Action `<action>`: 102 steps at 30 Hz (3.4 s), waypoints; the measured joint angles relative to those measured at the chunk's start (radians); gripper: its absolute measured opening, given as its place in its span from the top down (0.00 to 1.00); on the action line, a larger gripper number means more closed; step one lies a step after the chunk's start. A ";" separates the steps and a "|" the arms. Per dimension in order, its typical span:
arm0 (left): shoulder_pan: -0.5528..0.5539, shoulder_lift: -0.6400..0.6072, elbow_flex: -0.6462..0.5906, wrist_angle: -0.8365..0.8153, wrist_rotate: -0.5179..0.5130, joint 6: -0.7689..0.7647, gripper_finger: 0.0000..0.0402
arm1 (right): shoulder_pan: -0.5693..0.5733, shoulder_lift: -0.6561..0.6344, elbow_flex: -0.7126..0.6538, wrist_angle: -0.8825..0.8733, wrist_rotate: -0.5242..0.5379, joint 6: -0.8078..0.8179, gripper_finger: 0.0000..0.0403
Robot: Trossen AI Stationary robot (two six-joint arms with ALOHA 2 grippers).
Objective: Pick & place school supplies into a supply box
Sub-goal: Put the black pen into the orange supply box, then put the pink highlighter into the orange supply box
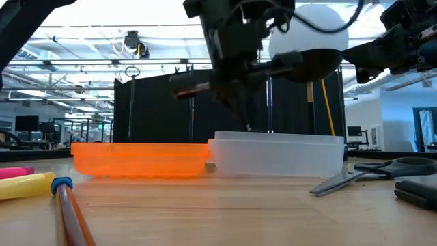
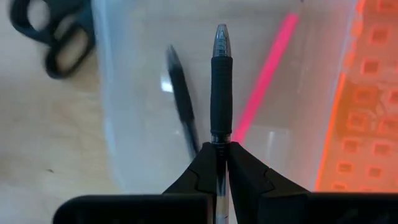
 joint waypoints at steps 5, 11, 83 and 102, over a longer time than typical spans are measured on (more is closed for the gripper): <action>0.033 0.000 -0.039 -0.003 0.006 0.022 0.95 | 0.000 0.000 0.000 0.000 0.000 0.000 1.00; 0.038 -0.001 -0.118 0.052 0.036 0.047 0.95 | 0.000 0.000 0.000 0.000 0.000 -0.005 1.00; -0.669 -0.673 -0.912 0.268 -0.374 -3.241 0.61 | 0.000 0.002 -0.025 0.039 -0.001 0.066 1.00; -0.653 -0.356 -0.452 -0.101 0.000 -3.291 0.61 | 0.000 0.002 -0.025 0.077 0.000 -0.008 1.00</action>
